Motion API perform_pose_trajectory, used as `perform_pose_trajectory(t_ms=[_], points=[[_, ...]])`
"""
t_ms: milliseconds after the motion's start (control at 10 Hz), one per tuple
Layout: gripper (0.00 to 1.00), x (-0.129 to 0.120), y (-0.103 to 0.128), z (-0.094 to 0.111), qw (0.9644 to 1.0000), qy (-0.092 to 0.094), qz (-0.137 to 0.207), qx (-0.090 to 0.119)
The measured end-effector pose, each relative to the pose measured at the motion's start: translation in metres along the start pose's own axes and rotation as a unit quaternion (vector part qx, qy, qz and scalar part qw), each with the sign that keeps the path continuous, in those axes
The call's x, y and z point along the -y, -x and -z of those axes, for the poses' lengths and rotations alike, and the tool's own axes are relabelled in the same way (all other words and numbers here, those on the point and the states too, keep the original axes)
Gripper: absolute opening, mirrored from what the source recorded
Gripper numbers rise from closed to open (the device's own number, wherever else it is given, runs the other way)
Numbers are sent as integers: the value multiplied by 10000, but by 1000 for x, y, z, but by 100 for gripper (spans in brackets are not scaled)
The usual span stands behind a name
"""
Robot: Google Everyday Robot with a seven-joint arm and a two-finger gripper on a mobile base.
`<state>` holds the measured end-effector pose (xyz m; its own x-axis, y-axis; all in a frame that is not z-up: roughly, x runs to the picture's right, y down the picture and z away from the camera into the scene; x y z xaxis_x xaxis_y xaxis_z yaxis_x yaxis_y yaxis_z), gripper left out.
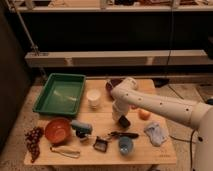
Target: Wipe table surface with eraser
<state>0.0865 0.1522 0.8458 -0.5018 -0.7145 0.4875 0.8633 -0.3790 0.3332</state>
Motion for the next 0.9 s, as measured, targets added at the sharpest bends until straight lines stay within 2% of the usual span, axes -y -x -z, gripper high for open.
perform_pose_trajectory(t_ms=[200,600,800,900], points=[[0,-11,-7,0,9999,73,-142,-60],[0,-38,-30,-11,9991,69,-418,-88],[0,-42,-41,-17,9990,51,-445,-84],[0,-35,-50,-20,9992,37,-381,-78]])
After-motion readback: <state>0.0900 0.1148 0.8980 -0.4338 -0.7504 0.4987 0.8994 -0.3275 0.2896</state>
